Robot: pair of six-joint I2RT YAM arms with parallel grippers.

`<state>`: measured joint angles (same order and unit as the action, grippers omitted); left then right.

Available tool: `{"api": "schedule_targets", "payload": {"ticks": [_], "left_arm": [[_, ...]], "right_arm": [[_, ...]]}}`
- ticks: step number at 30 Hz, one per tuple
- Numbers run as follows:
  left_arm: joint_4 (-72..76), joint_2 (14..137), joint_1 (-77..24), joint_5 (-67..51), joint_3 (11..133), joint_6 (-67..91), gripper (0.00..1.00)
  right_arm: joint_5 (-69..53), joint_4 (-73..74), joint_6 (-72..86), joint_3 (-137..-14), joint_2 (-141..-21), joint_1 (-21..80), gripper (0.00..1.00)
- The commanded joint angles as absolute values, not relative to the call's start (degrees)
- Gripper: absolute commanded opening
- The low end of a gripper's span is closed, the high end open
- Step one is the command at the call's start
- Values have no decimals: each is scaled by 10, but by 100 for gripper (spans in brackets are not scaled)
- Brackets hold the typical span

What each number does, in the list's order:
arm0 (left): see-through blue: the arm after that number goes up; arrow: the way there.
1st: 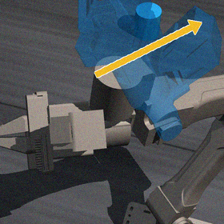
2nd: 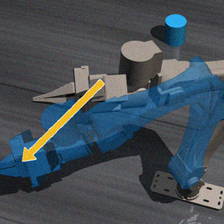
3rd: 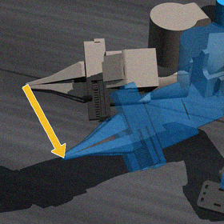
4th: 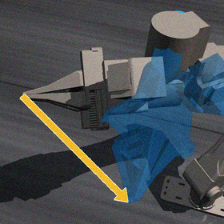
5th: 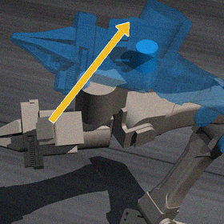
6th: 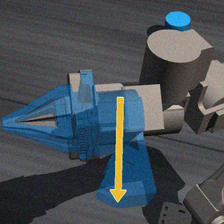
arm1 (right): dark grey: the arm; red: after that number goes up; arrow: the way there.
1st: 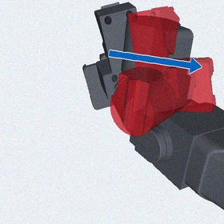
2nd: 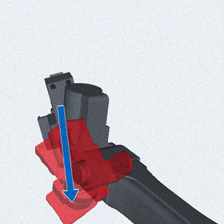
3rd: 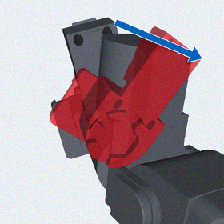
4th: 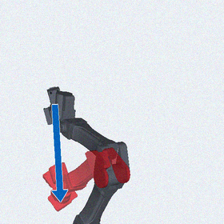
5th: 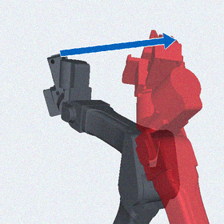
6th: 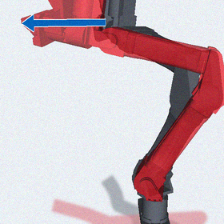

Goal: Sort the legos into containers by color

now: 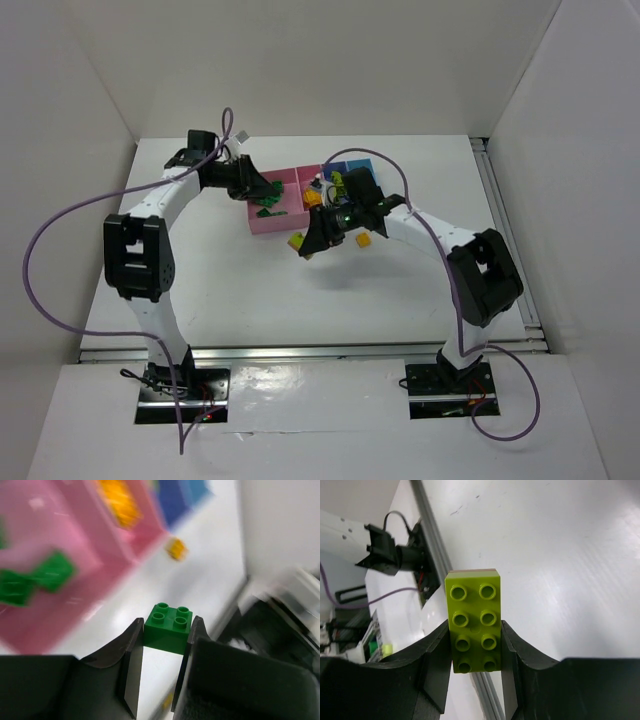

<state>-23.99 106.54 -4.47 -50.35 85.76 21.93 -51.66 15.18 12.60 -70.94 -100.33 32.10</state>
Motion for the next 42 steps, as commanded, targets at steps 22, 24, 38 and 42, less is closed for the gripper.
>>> {"api": "schedule_targets", "payload": {"ticks": [22,24,38,42], "left_arm": [[-102,1102,-57,-735,870,228,77],[-64,1066,-65,-771,815,235,82],[-65,1010,-138,-784,782,173,78],[-77,1010,-138,-796,782,163,70]], "right_arm": [[-633,55,194,-694,-939,237,0],[-656,41,201,-700,-939,237,0],[-665,0,236,-694,-956,237,0],[-665,-16,249,-694,-956,237,0]]}}
